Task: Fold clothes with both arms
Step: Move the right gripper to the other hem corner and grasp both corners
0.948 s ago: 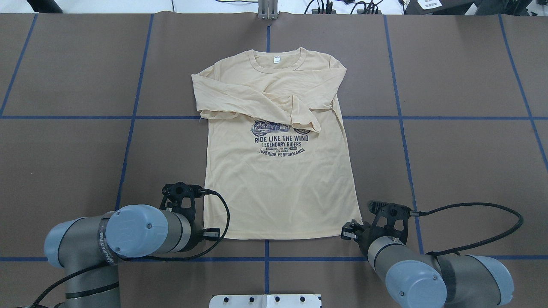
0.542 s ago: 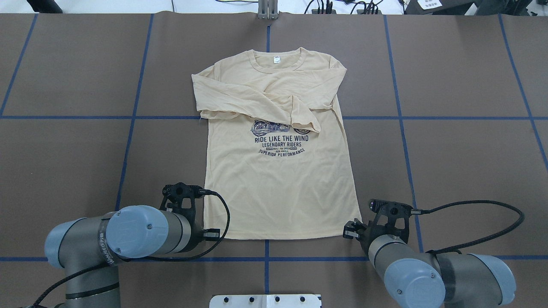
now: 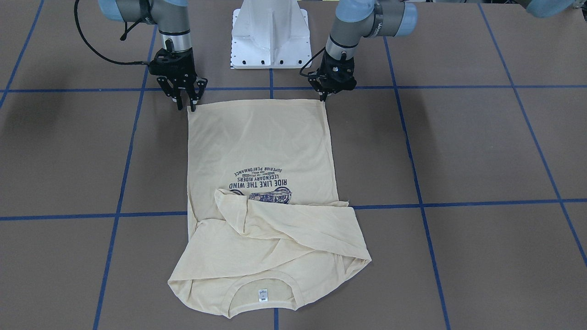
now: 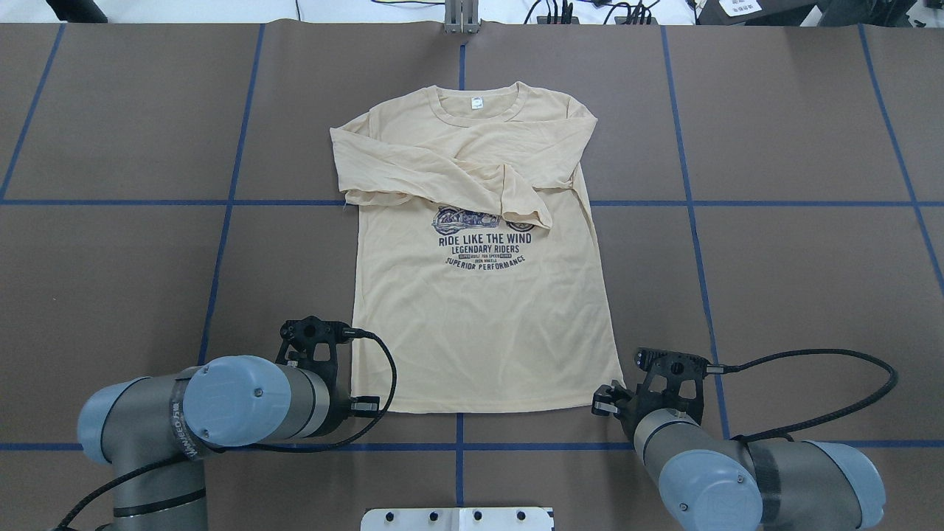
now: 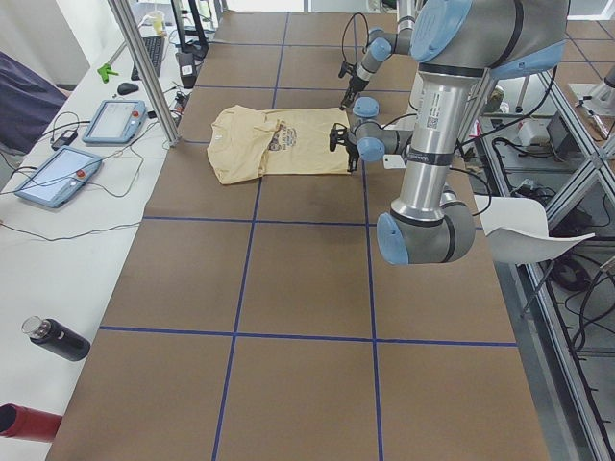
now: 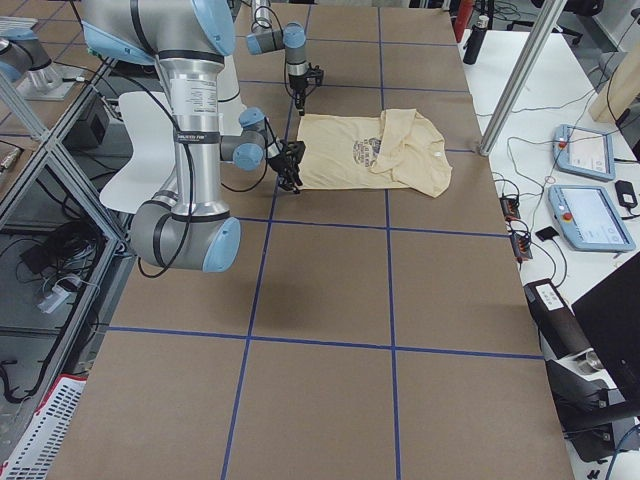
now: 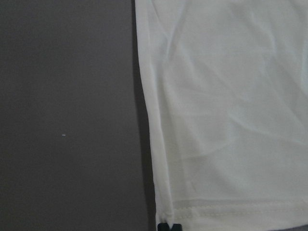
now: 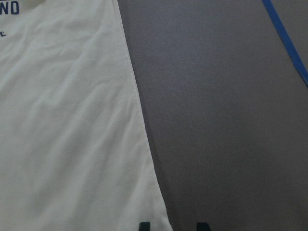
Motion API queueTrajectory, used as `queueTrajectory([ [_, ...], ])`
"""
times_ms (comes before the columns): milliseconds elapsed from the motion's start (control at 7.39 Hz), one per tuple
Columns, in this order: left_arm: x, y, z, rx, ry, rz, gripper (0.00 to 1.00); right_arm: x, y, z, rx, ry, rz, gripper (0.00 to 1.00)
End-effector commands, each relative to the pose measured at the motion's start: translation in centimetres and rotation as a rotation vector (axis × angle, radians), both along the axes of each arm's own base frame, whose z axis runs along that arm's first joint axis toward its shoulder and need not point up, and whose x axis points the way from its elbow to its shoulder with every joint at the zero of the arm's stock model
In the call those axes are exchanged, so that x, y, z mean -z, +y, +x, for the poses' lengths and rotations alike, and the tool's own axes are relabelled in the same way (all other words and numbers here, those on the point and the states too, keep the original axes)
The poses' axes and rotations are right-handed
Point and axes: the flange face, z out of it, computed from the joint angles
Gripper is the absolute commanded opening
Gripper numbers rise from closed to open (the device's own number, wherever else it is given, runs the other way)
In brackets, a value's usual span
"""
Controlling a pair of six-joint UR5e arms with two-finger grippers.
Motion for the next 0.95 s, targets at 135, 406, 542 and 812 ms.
queueTrajectory([
  [135, 0.08, 0.02, -0.04, 0.000, 0.003, 0.001, 0.00, -0.18, 0.40, -0.28, 0.006, 0.004, 0.001, 0.43],
  [406, 0.17, 0.01, -0.02, 0.000, 0.004, 0.001, 0.00, -0.14, 0.30, -0.38, -0.001, 0.004, 0.009, 0.42],
  [542, 0.09, 0.02, -0.04, 0.000, 0.003, 0.001, 0.00, -0.06, 0.37, -0.44, 0.000, 0.003, 0.009, 0.34],
  [812, 0.17, 0.01, -0.02, 0.000, 0.004, 0.001, 0.00, 0.18, 0.35, -0.47, -0.007, -0.006, 0.006, 0.00],
])
